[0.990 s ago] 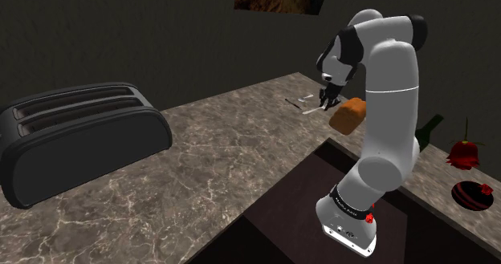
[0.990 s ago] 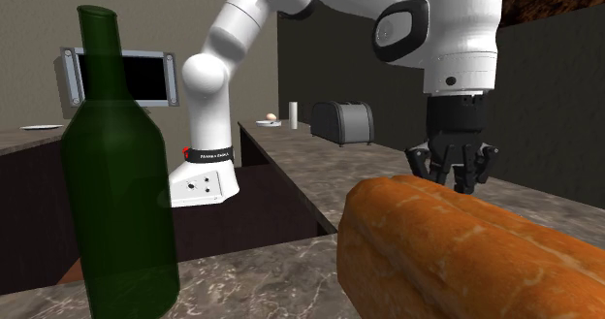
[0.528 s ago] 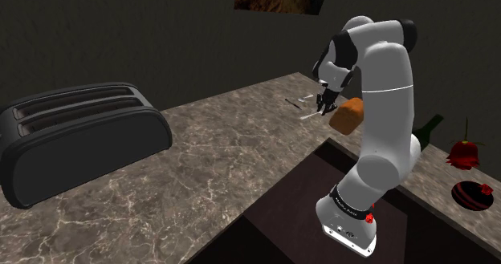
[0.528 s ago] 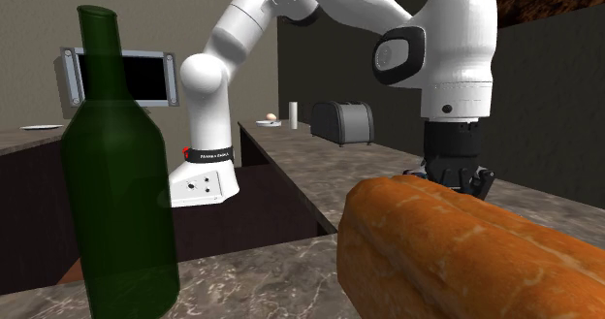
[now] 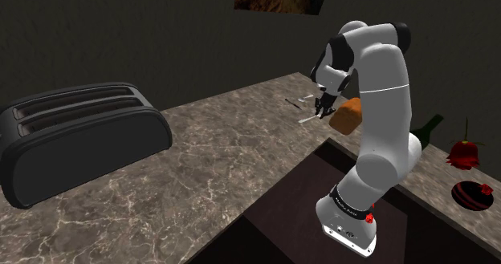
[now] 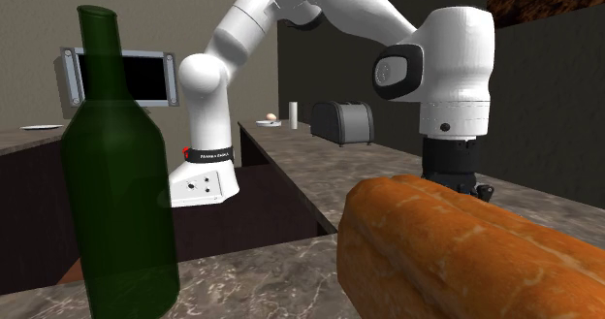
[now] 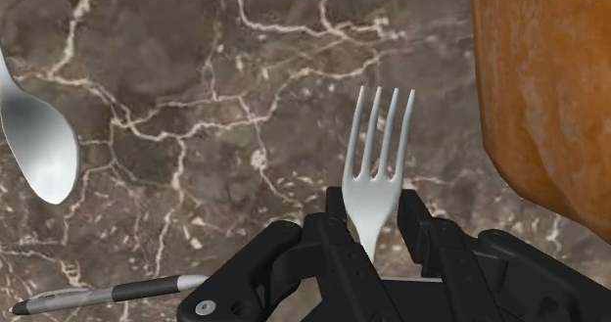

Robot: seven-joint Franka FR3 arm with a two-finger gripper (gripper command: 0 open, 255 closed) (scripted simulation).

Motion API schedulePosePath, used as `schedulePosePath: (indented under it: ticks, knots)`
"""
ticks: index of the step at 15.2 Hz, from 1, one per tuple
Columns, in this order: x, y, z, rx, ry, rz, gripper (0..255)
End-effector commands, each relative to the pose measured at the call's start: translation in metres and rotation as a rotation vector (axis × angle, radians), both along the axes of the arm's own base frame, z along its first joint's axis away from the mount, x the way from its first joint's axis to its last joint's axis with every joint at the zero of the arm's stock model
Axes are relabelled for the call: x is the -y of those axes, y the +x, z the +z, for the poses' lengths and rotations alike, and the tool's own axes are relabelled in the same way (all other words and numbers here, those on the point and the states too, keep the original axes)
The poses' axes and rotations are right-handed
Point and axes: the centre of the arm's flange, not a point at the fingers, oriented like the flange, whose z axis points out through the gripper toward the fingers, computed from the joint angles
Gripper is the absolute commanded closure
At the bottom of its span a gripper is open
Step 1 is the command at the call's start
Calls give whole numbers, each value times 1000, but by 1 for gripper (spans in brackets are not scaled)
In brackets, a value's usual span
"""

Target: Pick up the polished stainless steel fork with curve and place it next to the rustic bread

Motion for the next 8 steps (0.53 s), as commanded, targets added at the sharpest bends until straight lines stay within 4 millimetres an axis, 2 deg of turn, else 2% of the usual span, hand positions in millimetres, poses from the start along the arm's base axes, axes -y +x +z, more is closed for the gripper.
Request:
schedulePosePath:
  ticks: [1,3,4,8]
  knots:
    - [0,0,0,0,0,0,255]
    - [0,0,0,0,0,0,255]
    - [0,0,0,0,0,0,0]
    - [0,0,0,0,0,0,0]
